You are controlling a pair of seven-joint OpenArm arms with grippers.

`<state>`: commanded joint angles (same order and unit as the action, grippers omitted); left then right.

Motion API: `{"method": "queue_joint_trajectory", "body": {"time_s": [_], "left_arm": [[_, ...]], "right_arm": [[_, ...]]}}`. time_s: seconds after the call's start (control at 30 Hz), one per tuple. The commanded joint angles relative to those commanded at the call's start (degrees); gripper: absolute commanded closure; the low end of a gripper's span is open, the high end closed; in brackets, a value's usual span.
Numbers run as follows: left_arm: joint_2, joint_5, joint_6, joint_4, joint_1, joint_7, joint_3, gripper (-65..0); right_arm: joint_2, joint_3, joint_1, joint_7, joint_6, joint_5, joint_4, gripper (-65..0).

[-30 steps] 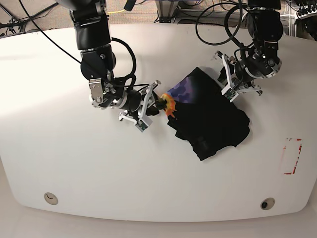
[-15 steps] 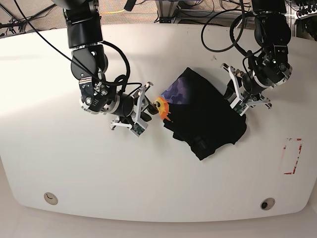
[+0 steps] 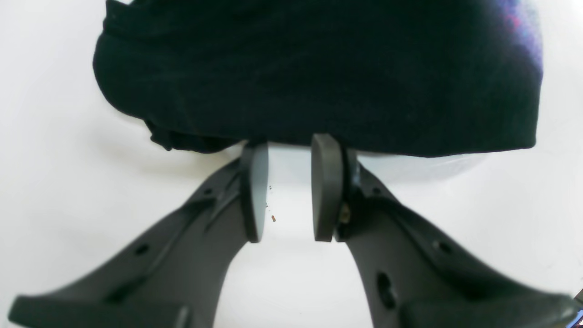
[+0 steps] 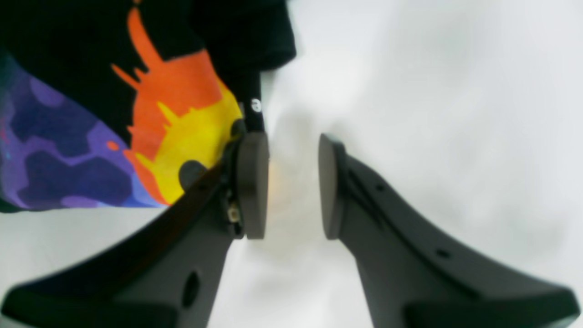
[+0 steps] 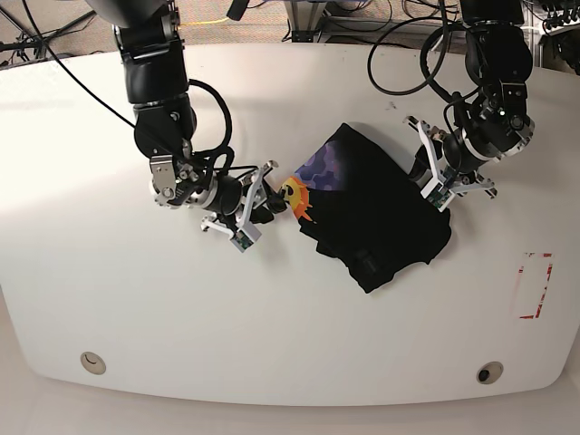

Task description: Fold the T-shirt properly

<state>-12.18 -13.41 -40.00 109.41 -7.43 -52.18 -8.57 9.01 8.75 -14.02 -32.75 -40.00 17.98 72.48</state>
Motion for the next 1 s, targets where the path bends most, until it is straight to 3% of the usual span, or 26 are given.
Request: {"method": "queue_joint_trajectory", "body": {"time_s": [0.17,0.4,0.67,0.77,0.9,1.0], "left_arm": [[0.3,-0.1,0.0,0.0,0.4,0.0,0.0,-14.6],[3.7,0.3,0.0,0.8,1.8,0.0,-0.1,-14.6],[6.2,0.3,0.0,0.6,4.0,0.0,0.1,-15.0],[8.9,0.3,0.0,0.6,5.5,0.1,0.2,-15.0],[10.1,0.3,0.6,0.6,5.7,0.2,0.3,-15.3],[11.8,0.3,5.8,0.5,5.9,0.3,1.2,-19.6]], "right_arm": [[0.0,2.8,5.2,0.0,0.0,0.1,4.2,-17.3],[0.0,9.4,14.0,-0.3,0.0,0.1,15.1,-17.3],[-2.5,14.6,15.2,-7.3,0.0,0.1,21.8,-17.3],[-3.5,12.6,14.9,-7.9,0.0,0.2,23.1,-17.3],[-3.7,4.3,14.7,-9.9,0.0,1.8,24.1,-17.4],[-3.3,-2.2,13.8,-10.3,0.0,5.2,24.3,-17.8]]}}
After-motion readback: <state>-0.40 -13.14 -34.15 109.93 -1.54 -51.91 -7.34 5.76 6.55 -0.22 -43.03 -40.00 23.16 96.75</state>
